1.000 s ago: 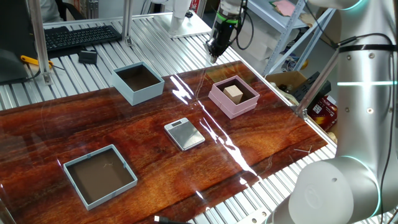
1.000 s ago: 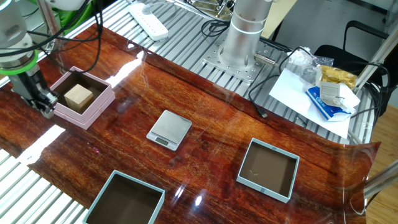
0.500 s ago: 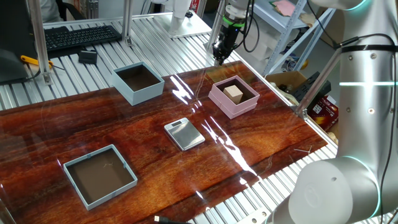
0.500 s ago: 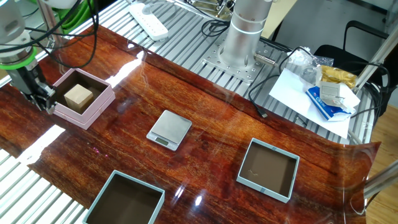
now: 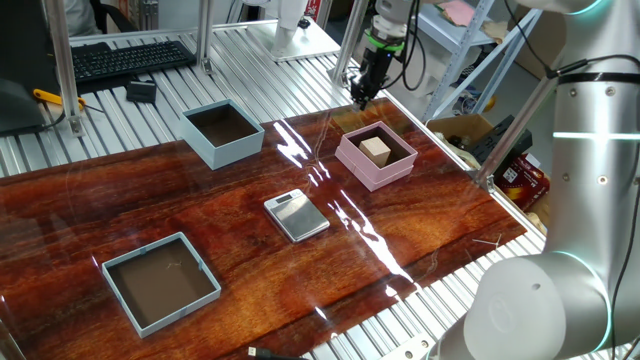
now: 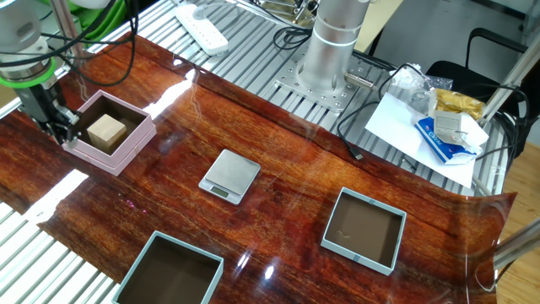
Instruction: Move an object from one box to another
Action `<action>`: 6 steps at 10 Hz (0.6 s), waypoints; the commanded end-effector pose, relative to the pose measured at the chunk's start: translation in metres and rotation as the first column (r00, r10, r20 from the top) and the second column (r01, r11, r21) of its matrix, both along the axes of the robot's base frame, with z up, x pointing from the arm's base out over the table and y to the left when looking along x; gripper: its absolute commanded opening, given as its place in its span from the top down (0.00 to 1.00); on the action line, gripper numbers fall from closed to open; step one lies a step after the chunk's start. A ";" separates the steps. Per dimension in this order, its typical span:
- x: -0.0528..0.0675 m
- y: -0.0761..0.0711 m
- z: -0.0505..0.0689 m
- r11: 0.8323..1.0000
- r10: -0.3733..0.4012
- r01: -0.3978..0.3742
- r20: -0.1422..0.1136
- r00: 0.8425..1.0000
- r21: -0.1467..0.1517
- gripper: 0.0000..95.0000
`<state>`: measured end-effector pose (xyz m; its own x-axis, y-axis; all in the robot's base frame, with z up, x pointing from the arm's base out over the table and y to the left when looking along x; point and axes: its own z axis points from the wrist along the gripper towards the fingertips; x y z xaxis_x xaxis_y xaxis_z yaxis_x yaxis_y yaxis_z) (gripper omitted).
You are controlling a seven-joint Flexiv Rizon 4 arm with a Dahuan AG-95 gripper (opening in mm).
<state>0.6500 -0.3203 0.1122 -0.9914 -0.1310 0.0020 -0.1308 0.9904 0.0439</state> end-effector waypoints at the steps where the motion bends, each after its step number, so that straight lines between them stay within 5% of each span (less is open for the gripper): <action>1: -0.003 -0.002 -0.001 1.000 0.001 -0.001 0.001 1.000 0.000 0.80; 6: -0.021 0.006 -0.009 0.999 -0.033 0.033 0.014 0.999 -0.001 0.80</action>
